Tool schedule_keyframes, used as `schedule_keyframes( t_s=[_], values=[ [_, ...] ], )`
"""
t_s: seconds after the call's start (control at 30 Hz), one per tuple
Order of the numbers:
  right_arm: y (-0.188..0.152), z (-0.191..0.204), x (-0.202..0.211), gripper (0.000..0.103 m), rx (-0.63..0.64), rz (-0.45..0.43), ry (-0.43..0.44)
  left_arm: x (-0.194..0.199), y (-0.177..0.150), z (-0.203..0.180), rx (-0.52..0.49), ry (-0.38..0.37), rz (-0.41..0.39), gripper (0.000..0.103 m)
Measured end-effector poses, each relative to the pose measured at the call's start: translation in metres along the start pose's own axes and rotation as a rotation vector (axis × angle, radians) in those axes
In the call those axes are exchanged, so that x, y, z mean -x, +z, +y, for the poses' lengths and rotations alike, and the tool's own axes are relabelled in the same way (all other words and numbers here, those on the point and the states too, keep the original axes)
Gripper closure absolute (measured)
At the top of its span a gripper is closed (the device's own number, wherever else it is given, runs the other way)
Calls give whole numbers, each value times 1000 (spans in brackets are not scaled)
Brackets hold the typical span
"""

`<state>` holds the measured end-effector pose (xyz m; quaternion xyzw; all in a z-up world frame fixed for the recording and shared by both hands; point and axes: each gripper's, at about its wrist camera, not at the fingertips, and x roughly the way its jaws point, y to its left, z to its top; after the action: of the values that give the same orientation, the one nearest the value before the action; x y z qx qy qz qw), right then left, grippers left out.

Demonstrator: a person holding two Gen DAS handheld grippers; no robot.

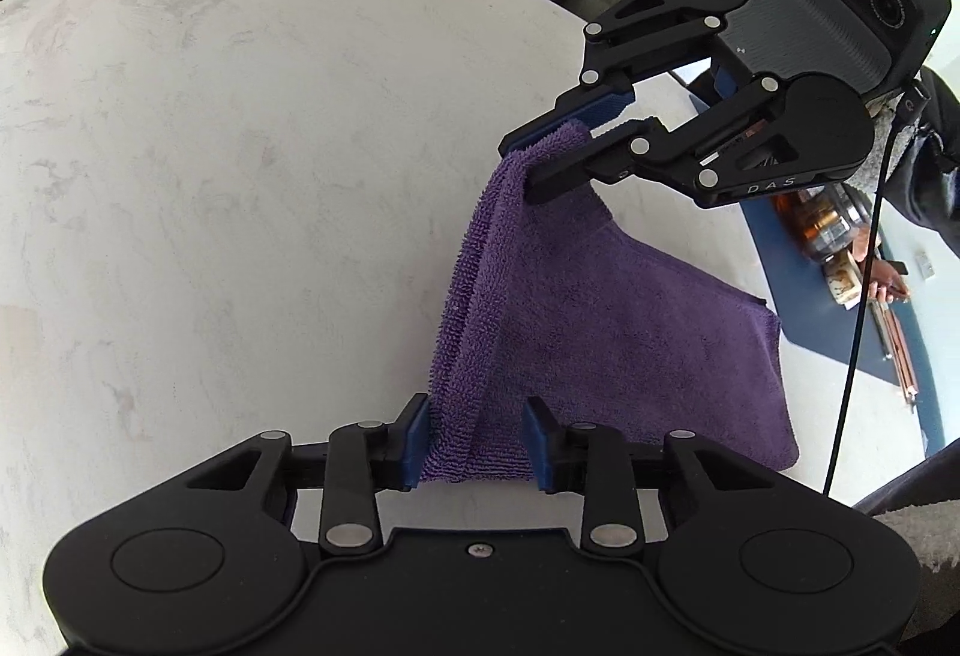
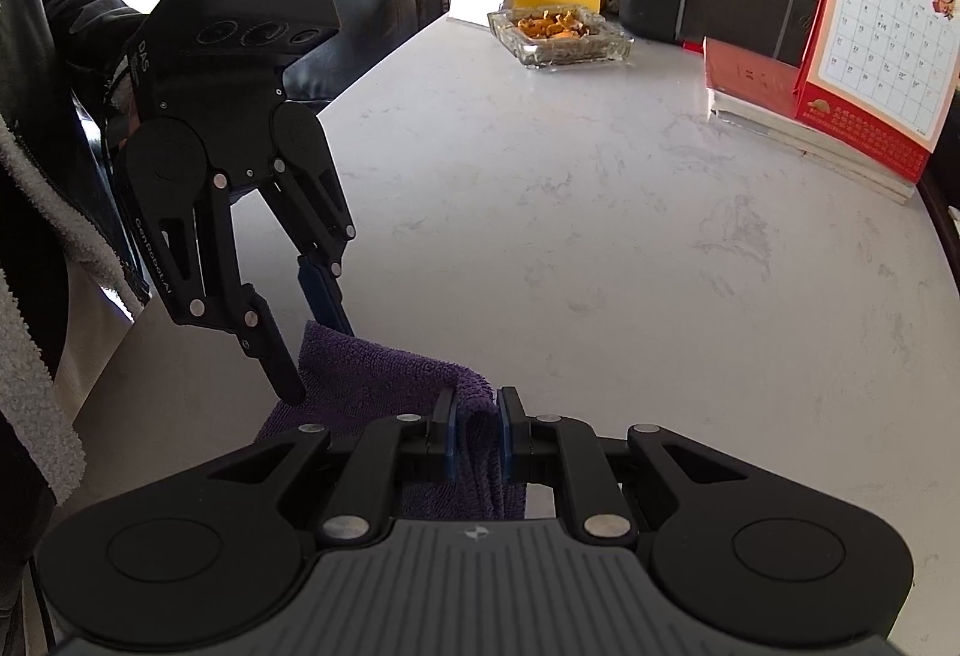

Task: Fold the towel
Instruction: 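Lift the corner with the right gripper while the left gripper pinches the towel edge, then fold the held corner over toward the left gripper and open the right gripper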

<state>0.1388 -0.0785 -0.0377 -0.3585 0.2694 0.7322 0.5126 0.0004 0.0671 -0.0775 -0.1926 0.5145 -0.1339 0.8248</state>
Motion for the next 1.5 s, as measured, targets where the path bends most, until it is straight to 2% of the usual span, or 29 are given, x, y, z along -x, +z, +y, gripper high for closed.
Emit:
schedule_keyframes(
  t_s=[0.17,0.33,0.6,0.8,1.1,1.5],
  values=[
    [1,6,-6,88,16,31,-20,-4,2,0,17,31,23,87],
    [6,15,-11,88,59,85,-67,-1,3,-5,11,46,14,97],
    [19,36,-3,88,109,157,-145,22,1,-12,-49,12,-26,99],
    [29,59,8,88,137,223,-226,40,0,-27,-116,-43,-63,99],
    [24,102,23,88,219,313,-367,53,-2,-67,-207,-71,-94,99],
    [-17,149,60,89,343,298,-430,47,-31,-145,-259,-23,-146,99]
  ],
)
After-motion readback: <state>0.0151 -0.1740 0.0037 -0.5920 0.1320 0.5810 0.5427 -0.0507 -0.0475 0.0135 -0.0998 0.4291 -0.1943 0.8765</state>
